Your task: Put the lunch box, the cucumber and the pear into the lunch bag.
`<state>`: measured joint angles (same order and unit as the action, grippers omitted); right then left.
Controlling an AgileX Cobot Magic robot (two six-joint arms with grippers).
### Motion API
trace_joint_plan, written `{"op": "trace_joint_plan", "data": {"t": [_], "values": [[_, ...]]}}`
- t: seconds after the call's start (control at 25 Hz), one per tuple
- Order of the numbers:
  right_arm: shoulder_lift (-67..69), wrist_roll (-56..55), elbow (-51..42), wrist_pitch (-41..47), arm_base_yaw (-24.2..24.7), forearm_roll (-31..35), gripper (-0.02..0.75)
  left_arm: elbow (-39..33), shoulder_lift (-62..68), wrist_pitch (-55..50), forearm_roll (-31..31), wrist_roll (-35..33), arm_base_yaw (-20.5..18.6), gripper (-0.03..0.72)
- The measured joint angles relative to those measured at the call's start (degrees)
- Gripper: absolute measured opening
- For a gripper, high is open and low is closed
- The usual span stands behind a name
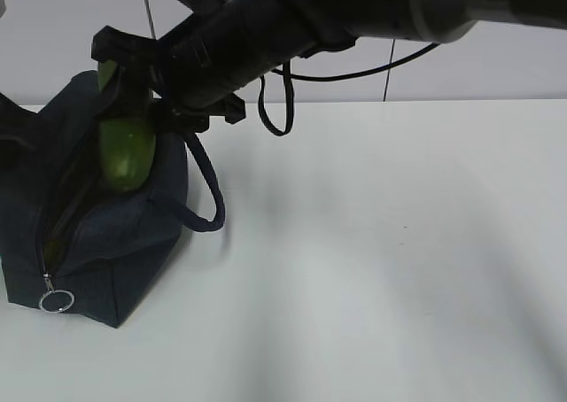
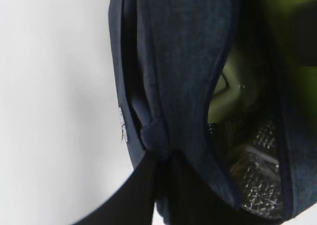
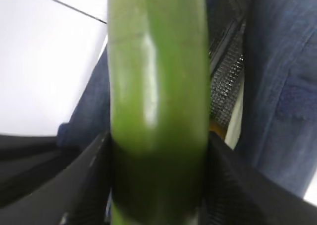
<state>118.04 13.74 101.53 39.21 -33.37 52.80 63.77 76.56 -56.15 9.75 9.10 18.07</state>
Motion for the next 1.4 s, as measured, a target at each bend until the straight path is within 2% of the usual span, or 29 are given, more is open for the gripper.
{"op": "trace_joint_plan", "data": {"t": [0.2, 0.44, 0.68, 1.12, 1.4], "values": [[2.8, 2.1, 0.0, -2.6, 0.0, 5.3, 0.395, 0.0, 0.0, 0.1, -0.3, 0.0, 0.0, 0.004], [4.6, 5.0, 0.0, -2.9, 0.0, 8.5, 0.395, 0.0, 0.0, 0.3, -0.4, 0.0, 0.0, 0.004], [5.5, 5.7, 0.0, -3.1, 0.0, 8.9, 0.403, 0.0, -0.1, 0.5, -0.4, 0.0, 0.0, 0.004], [5.5, 8.7, 0.0, -3.1, 0.0, 8.9, 0.494, 0.0, -0.1, 0.8, -0.4, 0.0, 0.0, 0.004], [5.2, 11.2, 0.0, -3.1, 0.0, 8.8, 0.498, 0.0, -0.1, 0.9, -0.4, 0.0, 0.0, 0.004]]}}
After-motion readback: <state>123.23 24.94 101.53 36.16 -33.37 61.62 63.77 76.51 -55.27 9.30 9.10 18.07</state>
